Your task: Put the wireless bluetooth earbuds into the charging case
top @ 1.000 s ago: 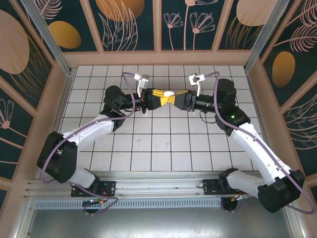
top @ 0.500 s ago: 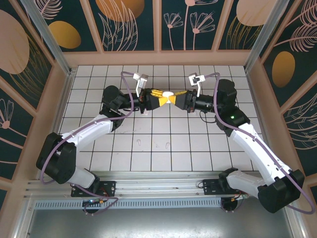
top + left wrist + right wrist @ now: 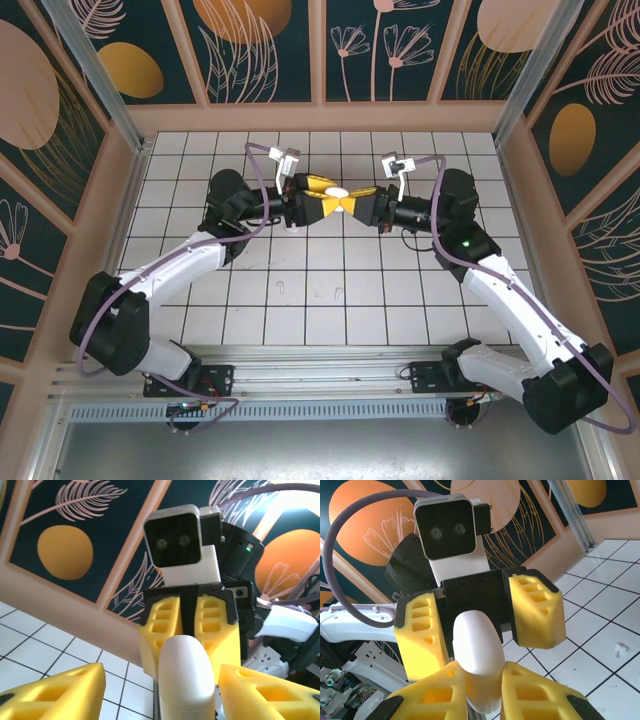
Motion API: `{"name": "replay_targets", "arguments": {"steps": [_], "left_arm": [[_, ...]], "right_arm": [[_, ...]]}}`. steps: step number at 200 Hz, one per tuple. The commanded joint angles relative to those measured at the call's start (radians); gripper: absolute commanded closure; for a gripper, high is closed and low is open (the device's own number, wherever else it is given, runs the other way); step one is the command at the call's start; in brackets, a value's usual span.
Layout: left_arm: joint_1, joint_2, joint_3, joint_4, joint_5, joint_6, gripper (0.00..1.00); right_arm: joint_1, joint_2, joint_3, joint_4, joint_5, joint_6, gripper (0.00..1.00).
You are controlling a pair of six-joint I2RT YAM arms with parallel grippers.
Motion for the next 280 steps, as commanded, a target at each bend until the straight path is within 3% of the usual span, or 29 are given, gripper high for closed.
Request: {"name": "replay_targets", "arguments": {"steps": [1, 42, 69, 117, 162, 191, 221, 240, 260, 280], "left_arm": [[-0.001, -0.055, 0.045, -0.15, -0.071, 0.125, 0.36], [0.0, -0.11, 0.043, -0.273, -0.137, 0.227, 0.3], [0.0, -0.118, 0.042, -0.301, -0.122, 0.252, 0.29], [-0.001, -0.083, 0.042, -0.213, -0.032, 0.175, 0.38], [-0.001, -0.058, 0.056, -0.2, -0.001, 0.159, 0.55], [-0.001, -0.047, 0.059, -0.18, 0.004, 0.14, 0.6], [-0.003, -0.04, 0.057, -0.152, 0.006, 0.115, 0.57], [-0.003, -0.043, 0.056, -0.155, 0.008, 0.116, 0.65], [-0.003, -0.044, 0.051, -0.167, 0.012, 0.124, 0.79], [-0.003, -0.058, 0.072, -0.297, -0.015, 0.225, 0.9]], "right_arm": [[0.003, -0.033, -0.011, 0.065, 0.02, 0.004, 0.84], [0.001, -0.048, -0.02, 0.068, 0.059, -0.003, 0.84], [-0.001, -0.051, -0.022, 0.069, 0.062, -0.004, 0.84], [-0.001, -0.041, -0.018, 0.061, 0.055, -0.005, 0.84], [0.001, -0.037, -0.009, 0.042, 0.052, -0.012, 0.84], [0.007, -0.023, 0.008, 0.015, 0.046, -0.026, 0.84], [0.009, -0.019, -0.001, 0.027, 0.045, -0.022, 0.84], [0.011, -0.015, -0.001, 0.036, 0.047, -0.018, 0.84], [0.01, -0.014, 0.002, 0.037, 0.049, -0.019, 0.83], [0.011, -0.013, 0.01, 0.007, 0.091, -0.027, 0.72]]}}
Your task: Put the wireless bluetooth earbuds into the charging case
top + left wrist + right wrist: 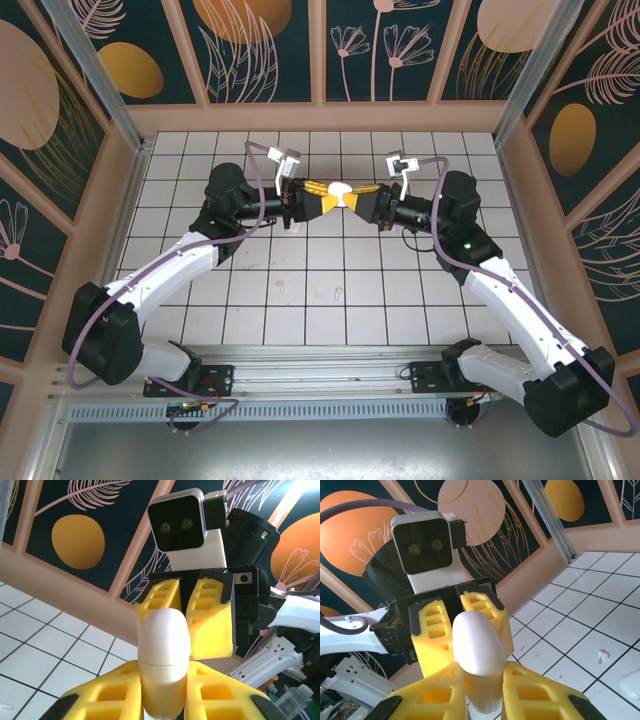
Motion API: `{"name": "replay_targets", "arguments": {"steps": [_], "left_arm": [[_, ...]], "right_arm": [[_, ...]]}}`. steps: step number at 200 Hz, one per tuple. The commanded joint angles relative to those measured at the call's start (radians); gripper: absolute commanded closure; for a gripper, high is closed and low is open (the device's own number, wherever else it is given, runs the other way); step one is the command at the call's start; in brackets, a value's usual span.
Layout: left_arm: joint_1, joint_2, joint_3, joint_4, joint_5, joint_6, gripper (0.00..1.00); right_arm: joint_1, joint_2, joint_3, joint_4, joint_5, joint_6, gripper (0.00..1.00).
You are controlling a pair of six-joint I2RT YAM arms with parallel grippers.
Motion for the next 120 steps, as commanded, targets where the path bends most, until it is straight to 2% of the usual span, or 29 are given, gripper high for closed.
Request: {"name": "replay_targets", "arguments": {"steps": [1, 13, 64, 94, 120], "left_arm": [[-0.004, -0.013, 0.043, -0.099, -0.023, 0.101, 0.9], [-0.003, -0.031, 0.041, -0.159, -0.056, 0.168, 1.0], [-0.003, -0.17, -0.069, -0.252, -0.289, 0.441, 1.0], [-0.001, -0.251, -0.133, -0.278, -0.351, 0.534, 1.0], [-0.001, -0.313, -0.184, -0.339, -0.361, 0.605, 1.0]], "right_arm": [[0.008, 0.0, 0.021, 0.005, 0.021, -0.021, 0.72], [0.008, -0.003, 0.025, -0.024, 0.05, -0.035, 0.64], [0.009, -0.048, 0.05, -0.08, 0.068, -0.097, 0.25], [0.008, -0.07, 0.062, -0.105, 0.013, -0.152, 0.16], [0.015, -0.024, 0.091, -0.12, -0.086, -0.195, 0.15]]}}
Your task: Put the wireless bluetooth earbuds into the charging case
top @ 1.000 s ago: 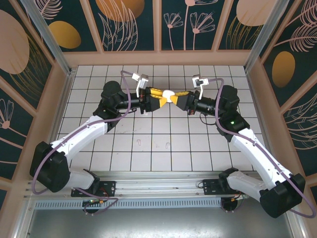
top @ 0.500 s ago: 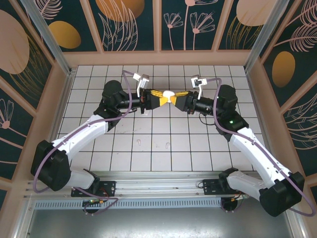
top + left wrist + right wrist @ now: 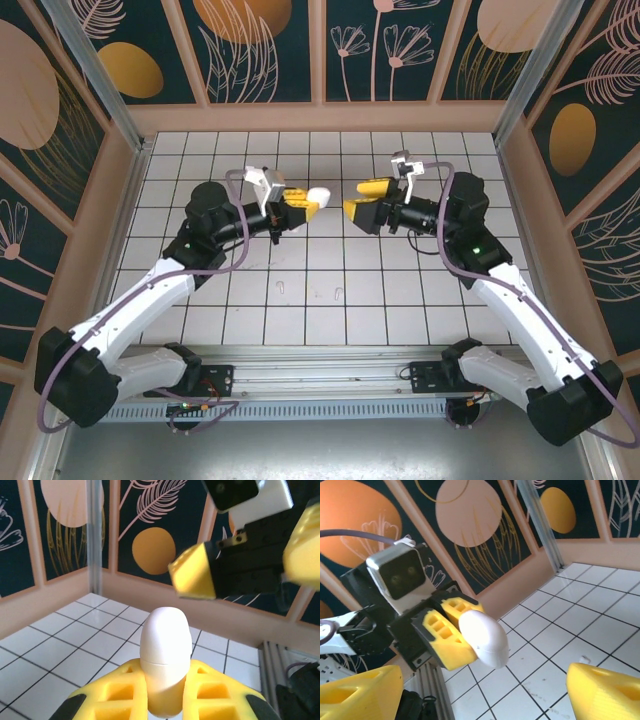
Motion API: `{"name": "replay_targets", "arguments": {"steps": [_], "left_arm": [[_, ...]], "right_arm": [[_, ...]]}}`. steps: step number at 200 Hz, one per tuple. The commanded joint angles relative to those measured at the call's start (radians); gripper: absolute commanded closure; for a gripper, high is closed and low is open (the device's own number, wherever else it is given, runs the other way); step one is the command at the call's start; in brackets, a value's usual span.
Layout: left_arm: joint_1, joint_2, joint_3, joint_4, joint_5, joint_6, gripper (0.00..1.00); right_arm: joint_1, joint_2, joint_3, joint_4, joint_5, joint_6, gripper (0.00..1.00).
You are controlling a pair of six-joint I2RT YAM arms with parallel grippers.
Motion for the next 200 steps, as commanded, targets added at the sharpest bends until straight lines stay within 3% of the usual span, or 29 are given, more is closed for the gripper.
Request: {"name": "replay_targets", "arguments": {"steps": [1, 18, 39, 85, 119, 200], "left_arm": [[0.0, -0.054, -0.042, -0.074, -0.05, 0.121, 1.0], [0.001, -0.089, -0.057, -0.113, -0.045, 0.127, 1.0], [0.001, -0.123, -0.092, -0.069, 0.025, 0.102, 0.91], [0.007, -0.13, -0.126, -0.005, 0.16, 0.057, 0.98], [0.016, -0.131, -0.151, 0.068, 0.187, 0.007, 1.0], [0.017, -0.095, -0.167, 0.168, 0.251, -0.066, 1.0]], "right_arm": [[0.014, 0.03, 0.057, -0.021, -0.108, -0.075, 0.15], [0.039, 0.091, 0.107, -0.086, -0.127, -0.14, 0.15], [0.074, 0.167, 0.166, -0.178, -0.142, -0.243, 0.14], [0.115, 0.28, 0.248, -0.278, -0.238, -0.332, 0.15], [0.118, 0.285, 0.221, -0.273, -0.254, -0.356, 0.16], [0.122, 0.31, 0.217, -0.273, -0.191, -0.366, 0.18]]}}
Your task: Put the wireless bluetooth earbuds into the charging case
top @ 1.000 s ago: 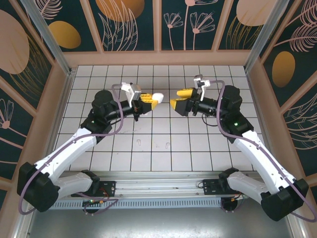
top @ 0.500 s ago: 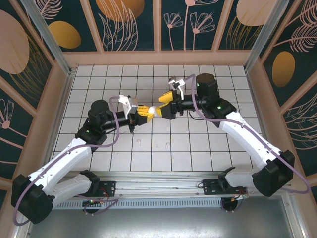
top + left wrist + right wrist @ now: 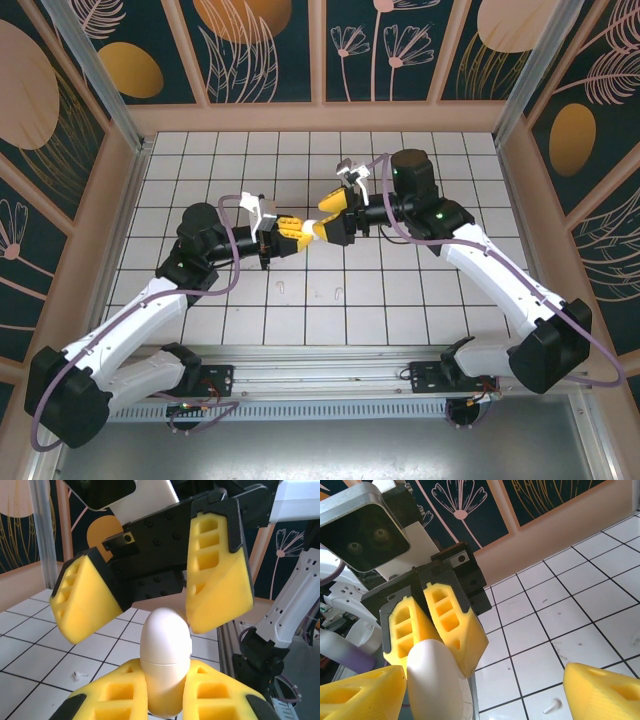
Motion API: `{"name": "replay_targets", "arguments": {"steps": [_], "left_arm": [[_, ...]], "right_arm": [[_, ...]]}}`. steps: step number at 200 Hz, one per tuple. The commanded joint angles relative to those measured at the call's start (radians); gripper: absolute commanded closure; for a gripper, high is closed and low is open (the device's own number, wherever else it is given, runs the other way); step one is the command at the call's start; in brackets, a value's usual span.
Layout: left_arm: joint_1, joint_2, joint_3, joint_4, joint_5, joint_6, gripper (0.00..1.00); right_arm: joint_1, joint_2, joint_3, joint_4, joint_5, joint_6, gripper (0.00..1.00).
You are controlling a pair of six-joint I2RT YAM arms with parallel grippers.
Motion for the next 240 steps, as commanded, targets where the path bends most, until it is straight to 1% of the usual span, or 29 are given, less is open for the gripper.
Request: {"name": "replay_targets", "arguments": {"steps": [1, 32, 48, 69, 85, 103, 107, 123, 152, 188, 217, 240], "left_arm": [[0.005, 0.006, -0.016, 0.097, 0.041, -0.044, 1.0], [0.004, 0.016, -0.013, 0.109, 0.056, -0.051, 1.0], [0.004, 0.022, -0.009, 0.11, 0.067, -0.054, 1.0], [0.005, 0.024, -0.012, 0.114, 0.089, -0.051, 1.0], [0.004, 0.018, -0.019, 0.126, 0.104, -0.056, 1.0], [0.004, 0.012, -0.019, 0.127, 0.101, -0.059, 1.0], [0.004, 0.011, -0.019, 0.123, 0.097, -0.06, 1.0], [0.004, 0.011, -0.019, 0.111, 0.086, -0.059, 1.0], [0.006, 0.013, -0.022, 0.099, 0.061, -0.062, 1.0], [0.01, 0.012, -0.018, 0.06, -0.001, -0.044, 1.0], [0.035, 0.009, -0.02, -0.01, -0.033, -0.026, 1.0], [0.072, -0.01, -0.028, -0.067, -0.055, -0.026, 1.0]], "right_arm": [[0.01, 0.016, 0.008, -0.004, 0.014, -0.037, 0.18], [0.011, 0.031, 0.031, -0.023, 0.044, -0.037, 0.21], [0.006, 0.028, 0.033, -0.026, 0.106, -0.035, 0.23], [-0.01, 0.028, 0.038, -0.022, 0.22, -0.011, 0.26], [-0.027, 0.031, 0.038, -0.006, 0.264, 0.022, 0.27], [-0.027, 0.032, 0.031, 0.018, 0.278, 0.05, 0.27], [-0.054, 0.032, 0.03, 0.022, 0.279, 0.053, 0.27], [-0.06, 0.031, 0.022, 0.036, 0.278, 0.064, 0.27], [-0.06, 0.02, 0.012, 0.048, 0.245, 0.082, 0.26], [-0.063, -0.022, -0.017, 0.064, 0.245, 0.114, 0.25], [-0.088, -0.065, -0.073, 0.123, 0.286, 0.229, 0.25], [-0.118, -0.059, -0.122, 0.141, 0.364, 0.355, 0.25]]}}
